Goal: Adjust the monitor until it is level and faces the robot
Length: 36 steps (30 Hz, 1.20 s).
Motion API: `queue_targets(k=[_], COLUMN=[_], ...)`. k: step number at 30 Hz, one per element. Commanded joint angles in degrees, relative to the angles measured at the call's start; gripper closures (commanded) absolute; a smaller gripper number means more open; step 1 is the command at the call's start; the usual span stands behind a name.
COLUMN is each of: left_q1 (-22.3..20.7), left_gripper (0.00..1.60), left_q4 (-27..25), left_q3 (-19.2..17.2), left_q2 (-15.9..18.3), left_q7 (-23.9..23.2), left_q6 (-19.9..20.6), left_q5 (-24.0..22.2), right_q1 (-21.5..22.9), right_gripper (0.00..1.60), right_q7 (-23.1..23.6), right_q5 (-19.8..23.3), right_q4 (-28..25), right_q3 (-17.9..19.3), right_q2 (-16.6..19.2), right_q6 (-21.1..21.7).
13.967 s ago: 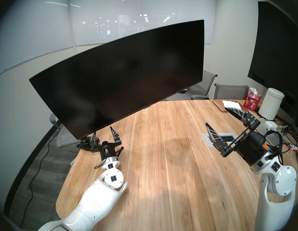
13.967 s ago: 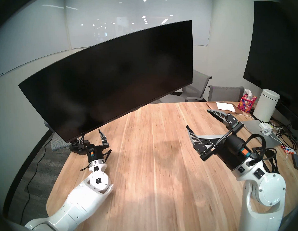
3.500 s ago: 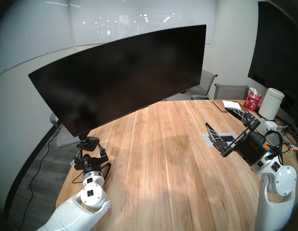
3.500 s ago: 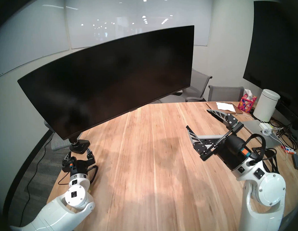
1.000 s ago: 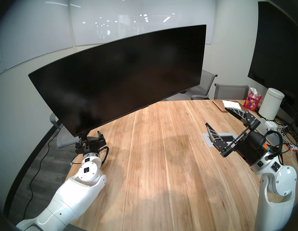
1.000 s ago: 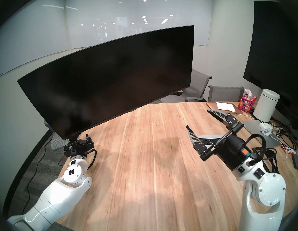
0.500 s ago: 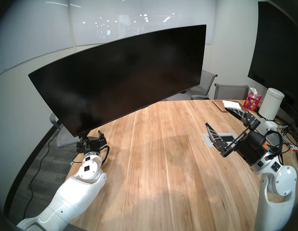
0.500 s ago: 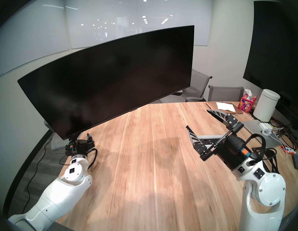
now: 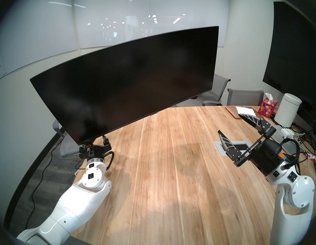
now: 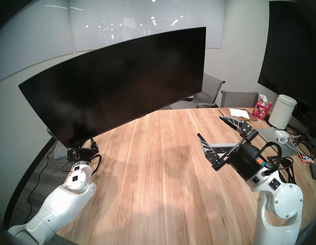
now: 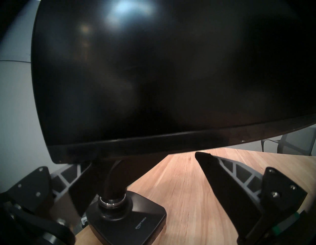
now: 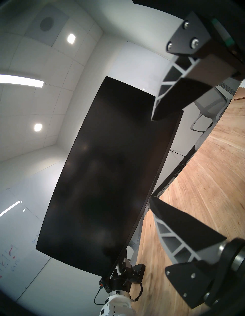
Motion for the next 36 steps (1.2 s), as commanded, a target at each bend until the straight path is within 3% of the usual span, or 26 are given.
queue_targets(k=[1,36], left_q1=[-0.8,-3.6], left_gripper=[0.00,0.00], left_q4=[-2.5,-3.9], left_q3=[-1.1,-3.1], left_q2=[1.4,3.9], left_q7=[0.8,1.7], left_q6=[-0.7,-0.3], left_q5=[1.4,0.0], right_q1=[0.1,0.2], right_gripper=[0.00,0.00], right_q7=[0.1,0.1], right_q5=[0.3,0.2], right_q4=[-1.0,-0.9], right_q3=[0.0,0.0], right_q2=[0.1,0.1], right_q6=[-0.1,-0.1])
